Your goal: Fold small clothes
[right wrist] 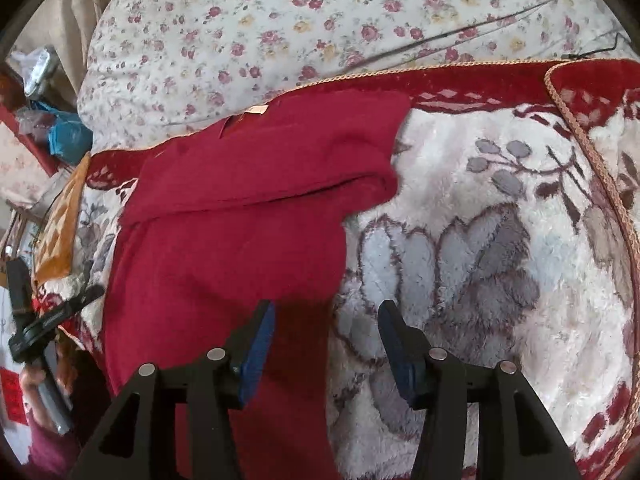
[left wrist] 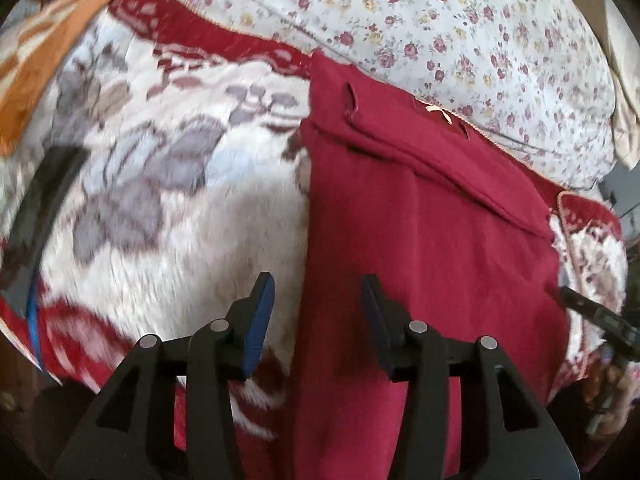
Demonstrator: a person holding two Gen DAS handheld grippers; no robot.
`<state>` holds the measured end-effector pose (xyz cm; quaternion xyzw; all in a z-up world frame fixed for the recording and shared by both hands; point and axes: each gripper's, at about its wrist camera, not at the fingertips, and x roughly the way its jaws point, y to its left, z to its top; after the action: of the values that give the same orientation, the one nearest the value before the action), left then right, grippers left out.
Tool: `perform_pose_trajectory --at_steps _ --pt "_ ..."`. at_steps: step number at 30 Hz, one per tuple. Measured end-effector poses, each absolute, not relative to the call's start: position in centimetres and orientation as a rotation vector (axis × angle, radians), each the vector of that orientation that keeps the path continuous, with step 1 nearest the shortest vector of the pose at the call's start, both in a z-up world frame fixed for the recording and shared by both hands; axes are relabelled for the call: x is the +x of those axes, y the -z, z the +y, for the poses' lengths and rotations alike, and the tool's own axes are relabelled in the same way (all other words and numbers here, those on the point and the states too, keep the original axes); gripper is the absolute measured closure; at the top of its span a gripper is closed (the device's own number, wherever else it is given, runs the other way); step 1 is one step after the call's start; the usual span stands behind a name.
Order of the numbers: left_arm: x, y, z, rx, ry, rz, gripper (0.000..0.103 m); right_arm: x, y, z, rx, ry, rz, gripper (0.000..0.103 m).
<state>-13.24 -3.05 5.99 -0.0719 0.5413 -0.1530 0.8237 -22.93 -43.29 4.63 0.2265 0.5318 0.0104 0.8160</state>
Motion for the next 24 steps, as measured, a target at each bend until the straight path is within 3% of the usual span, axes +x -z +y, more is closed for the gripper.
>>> perform_pose_trajectory --at_steps 3,4,5,6,7,15,17,19,20,24 --pt "-14.0 -5.9 -2.8 -0.167 0.317 1.153 0.058 -22.2 -3.4 -43.1 0.537 -0.046 1.121 0.051" --pt "-14.4 -6.1 -2.8 -0.157 0.313 1.147 0.058 -22.1 -3.0 -43.2 0.556 -0.055 1.112 0.057" --pt "-14.8 -6.2 -2.8 -0.142 0.314 1.145 0.058 -22.2 -2.9 -43.1 0.554 -0.057 1.105 0.064" --pt "-15.2 -6.4 -2.8 -0.130 0.318 1.144 0.058 -22.2 -3.0 -42.6 0.498 -0.045 1.106 0.083" --pt "-15.5 -6.5 -2.6 -0.125 0.322 1.143 0.058 -22.5 -3.4 -42.4 0.457 -0.043 1.105 0.091" --pt "-18.9 -6.1 -2.0 -0.091 0.352 1.185 0.058 -25.7 -6.1 -42.4 0.440 -0.072 1.074 0.093" --pt "-20.0 -5.8 -1.9 -0.082 0.368 1.211 0.058 -27.1 -6.9 -42.0 0.463 -0.111 1.068 0.087" --pt "-21.1 -5.6 -1.8 -0.078 0.380 1.231 0.056 -28.8 -6.9 -41.2 0.458 -0.144 1.102 0.040" --pt "-21.8 -5.3 -1.8 -0.073 0.386 1.244 0.053 -29.6 -6.8 -40.9 0.455 -0.154 1.121 0.035" --pt "-23.9 -3.9 -1.6 -0.070 0.389 1.296 0.049 -32.7 -5.2 -39.8 0.431 -0.183 1.211 0.035"
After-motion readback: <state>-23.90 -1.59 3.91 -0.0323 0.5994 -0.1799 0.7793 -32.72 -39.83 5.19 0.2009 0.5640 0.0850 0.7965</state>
